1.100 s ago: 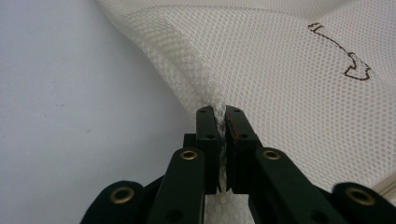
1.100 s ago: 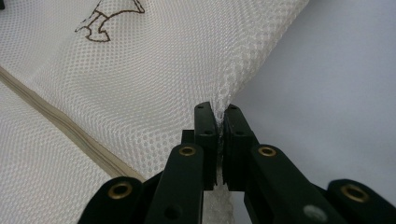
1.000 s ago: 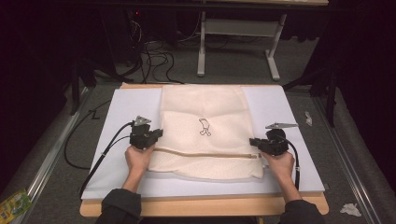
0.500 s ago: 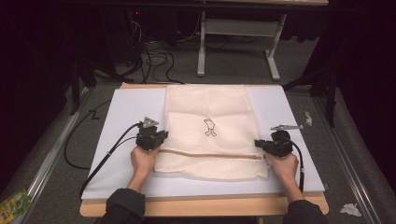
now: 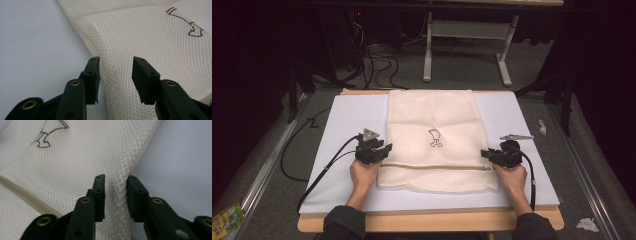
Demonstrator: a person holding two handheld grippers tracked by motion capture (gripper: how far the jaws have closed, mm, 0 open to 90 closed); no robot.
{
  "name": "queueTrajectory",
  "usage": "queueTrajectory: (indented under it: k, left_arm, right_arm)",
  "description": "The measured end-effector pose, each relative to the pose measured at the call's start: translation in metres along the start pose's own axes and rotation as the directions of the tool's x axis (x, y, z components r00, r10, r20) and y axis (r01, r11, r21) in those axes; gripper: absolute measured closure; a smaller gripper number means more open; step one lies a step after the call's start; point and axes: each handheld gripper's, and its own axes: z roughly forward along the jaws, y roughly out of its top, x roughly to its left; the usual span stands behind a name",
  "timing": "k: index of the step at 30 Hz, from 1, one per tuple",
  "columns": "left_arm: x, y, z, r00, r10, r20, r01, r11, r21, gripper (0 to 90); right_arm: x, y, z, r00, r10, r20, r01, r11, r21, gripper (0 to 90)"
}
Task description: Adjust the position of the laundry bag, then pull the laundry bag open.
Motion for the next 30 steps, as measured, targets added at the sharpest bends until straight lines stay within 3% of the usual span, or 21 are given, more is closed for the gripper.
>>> queueTrajectory:
  k: [9, 17, 20, 23, 25, 30]
  left_arm:
    - [-0.003, -0.007, -0.021, 0.9999, -0.006, -0.013, 0.005, 0.9974, -0.072, 47.5]
    - [-0.012, -0.022, -0.024, 0.9996, 0.022, -0.018, -0.023, 0.9981, -0.057, 44.9]
    - [-0.018, -0.026, -0.025, 0.9993, 0.034, -0.013, -0.034, 0.9979, -0.055, 44.5]
    - [-0.021, -0.03, -0.023, 0.9986, 0.05, -0.016, -0.051, 0.9976, -0.048, 44.0]
    - [-0.023, -0.032, -0.021, 0.9984, 0.054, -0.017, -0.055, 0.9977, -0.04, 44.0]
    - [-0.025, -0.036, -0.018, 0.998, 0.06, -0.021, -0.06, 0.9979, -0.024, 43.6]
  right_arm:
    - [0.002, -0.005, -0.013, 0.9993, 0.023, 0.03, -0.021, 0.997, -0.072, 46.5]
    - [0.001, -0.009, -0.021, 0.9988, 0.017, 0.047, -0.013, 0.997, -0.078, 46.4]
    - [0.005, -0.01, -0.02, 0.9961, -0.035, 0.081, 0.038, 0.999, -0.038, 48.3]
    - [0.012, -0.012, -0.018, 0.9947, -0.08, 0.065, 0.08, 0.997, 0.011, 49.5]
    - [0.012, -0.011, -0.018, 0.9977, -0.055, 0.039, 0.054, 0.998, 0.02, 49.1]
    - [0.006, -0.01, -0.013, 0.9994, 0.007, 0.035, -0.009, 0.998, 0.066, 47.5]
